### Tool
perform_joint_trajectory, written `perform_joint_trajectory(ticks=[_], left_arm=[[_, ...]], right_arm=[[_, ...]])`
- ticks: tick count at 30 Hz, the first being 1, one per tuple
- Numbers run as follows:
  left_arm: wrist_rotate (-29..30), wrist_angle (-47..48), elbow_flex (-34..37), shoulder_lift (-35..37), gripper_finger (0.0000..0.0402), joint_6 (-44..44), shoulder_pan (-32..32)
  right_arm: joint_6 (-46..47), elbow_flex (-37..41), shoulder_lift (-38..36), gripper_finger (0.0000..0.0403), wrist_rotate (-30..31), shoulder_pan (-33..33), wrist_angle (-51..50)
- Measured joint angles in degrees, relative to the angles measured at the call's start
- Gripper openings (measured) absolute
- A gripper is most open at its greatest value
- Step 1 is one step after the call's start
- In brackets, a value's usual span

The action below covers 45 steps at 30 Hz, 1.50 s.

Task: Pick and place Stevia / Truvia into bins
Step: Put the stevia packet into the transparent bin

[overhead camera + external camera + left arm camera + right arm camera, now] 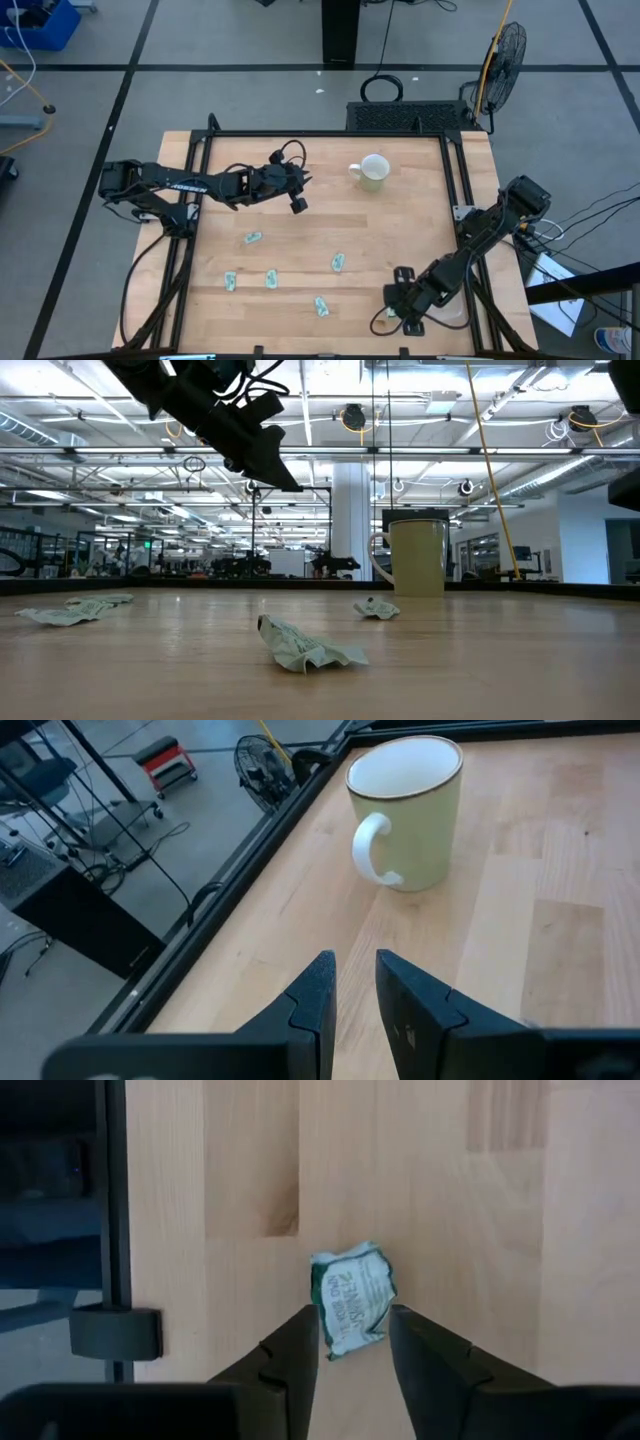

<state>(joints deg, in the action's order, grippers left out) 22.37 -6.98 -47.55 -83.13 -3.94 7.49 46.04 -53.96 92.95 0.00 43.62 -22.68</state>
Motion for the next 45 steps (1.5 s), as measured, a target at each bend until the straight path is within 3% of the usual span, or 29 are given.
perform_joint_trajectory(ticks=[6,17,29,45], left_arm=[[0.00,-0.04,0.00,0.00,0.0081,-0.01,0.00],[0.00,-0.04,0.00,0.00,0.0081,-0.22,0.00],[0.00,-0.09,0.00,0.00,0.0081,-0.27,0.00],[0.02,-0.13,0.00,0.00,0.0081,-0.23,0.00]], right_arm=[[0.23,4.38,0.00,0.0127,-0.17,-0.04,7.22],[1.07,7.85,-0.22,0.0102,-0.14,-0.03,8.36],[0.71,8.06,-0.95,0.0007,-1.49,-0.06,8.29],[8.92,8.14,-19.03,0.0002,1.18,1.01,-2.83]])
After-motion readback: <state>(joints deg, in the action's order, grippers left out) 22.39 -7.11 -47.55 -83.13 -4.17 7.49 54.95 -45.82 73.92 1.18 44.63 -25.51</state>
